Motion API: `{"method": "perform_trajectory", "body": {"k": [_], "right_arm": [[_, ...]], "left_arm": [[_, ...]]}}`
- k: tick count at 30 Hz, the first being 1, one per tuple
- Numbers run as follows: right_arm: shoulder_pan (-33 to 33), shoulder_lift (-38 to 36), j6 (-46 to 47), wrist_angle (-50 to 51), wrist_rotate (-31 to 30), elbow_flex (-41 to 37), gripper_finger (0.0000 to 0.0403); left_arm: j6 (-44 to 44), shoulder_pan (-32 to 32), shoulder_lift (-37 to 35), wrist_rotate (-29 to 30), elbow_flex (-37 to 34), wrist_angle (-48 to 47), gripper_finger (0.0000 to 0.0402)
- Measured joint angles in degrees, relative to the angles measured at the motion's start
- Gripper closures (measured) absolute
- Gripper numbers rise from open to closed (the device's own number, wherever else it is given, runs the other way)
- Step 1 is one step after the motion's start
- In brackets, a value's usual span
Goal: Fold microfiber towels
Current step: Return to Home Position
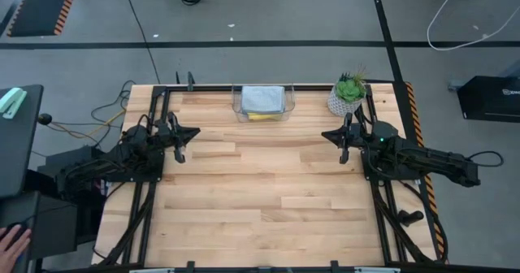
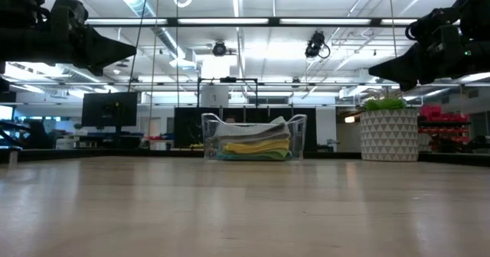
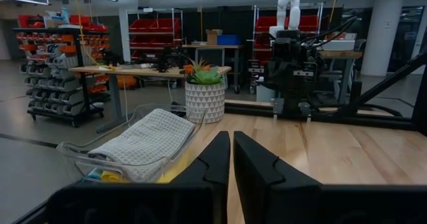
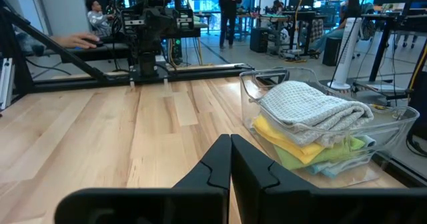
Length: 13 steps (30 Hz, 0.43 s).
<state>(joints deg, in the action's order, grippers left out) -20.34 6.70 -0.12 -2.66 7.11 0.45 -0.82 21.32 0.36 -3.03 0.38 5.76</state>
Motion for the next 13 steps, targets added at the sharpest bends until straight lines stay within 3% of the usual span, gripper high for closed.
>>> {"method": "perform_trajectory", "body": {"k": [13], "right_arm": [[-0.02,0.00,0.00,0.00,0.00,0.00,0.0387]], "left_arm": [[-0.02,0.00,0.00,0.00,0.00,-0.02,0.0363]]}}
